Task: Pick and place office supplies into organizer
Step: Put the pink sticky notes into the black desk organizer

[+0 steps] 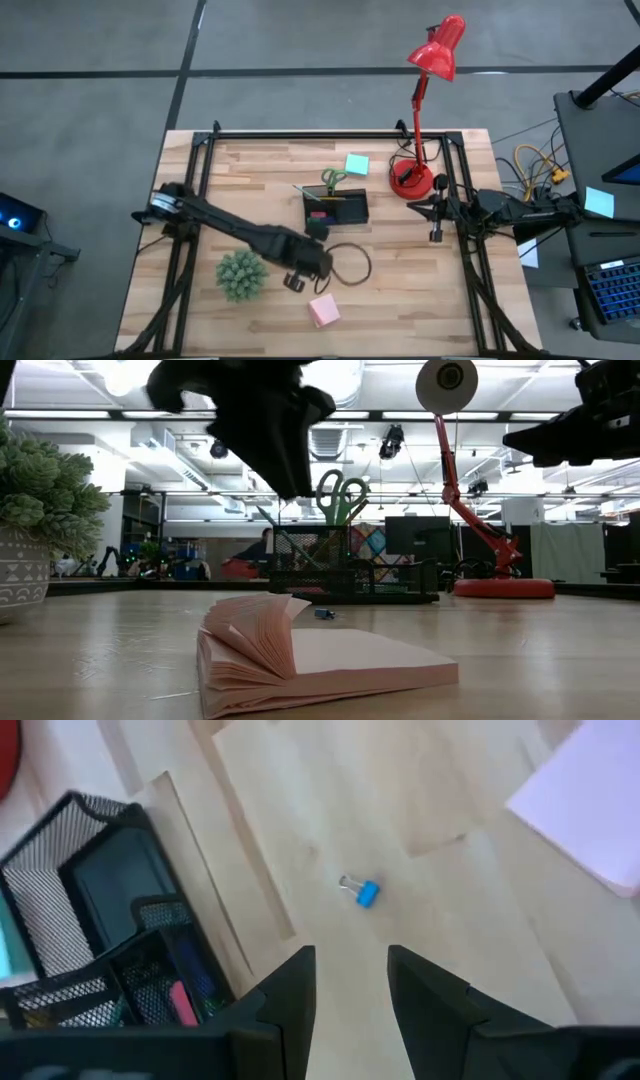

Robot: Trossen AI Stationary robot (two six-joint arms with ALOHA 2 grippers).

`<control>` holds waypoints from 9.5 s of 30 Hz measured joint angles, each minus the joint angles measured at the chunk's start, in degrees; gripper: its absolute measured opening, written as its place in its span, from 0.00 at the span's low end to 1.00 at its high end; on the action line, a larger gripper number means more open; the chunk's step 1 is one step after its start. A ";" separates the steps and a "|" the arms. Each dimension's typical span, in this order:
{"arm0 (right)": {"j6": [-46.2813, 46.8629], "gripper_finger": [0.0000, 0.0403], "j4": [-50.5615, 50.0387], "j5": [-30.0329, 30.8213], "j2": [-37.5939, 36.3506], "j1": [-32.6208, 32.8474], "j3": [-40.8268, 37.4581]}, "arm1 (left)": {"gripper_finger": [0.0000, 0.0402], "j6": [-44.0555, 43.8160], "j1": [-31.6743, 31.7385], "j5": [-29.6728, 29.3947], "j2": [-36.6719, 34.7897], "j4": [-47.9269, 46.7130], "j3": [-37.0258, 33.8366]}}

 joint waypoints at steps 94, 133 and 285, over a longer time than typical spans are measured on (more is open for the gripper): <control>7.62 0.02 4.37 -0.03 1.18 0.01 -0.13 | 0.28 13.48 -16.28 2.15 6.75 28.62 -10.87; 7.58 0.02 4.00 -0.03 1.18 0.01 -0.13 | 0.28 13.45 -13.72 3.71 9.60 30.04 -10.90; 6.68 0.02 4.07 -0.03 1.14 0.01 -0.13 | 0.00 4.21 -5.31 -24.02 8.28 24.63 1.63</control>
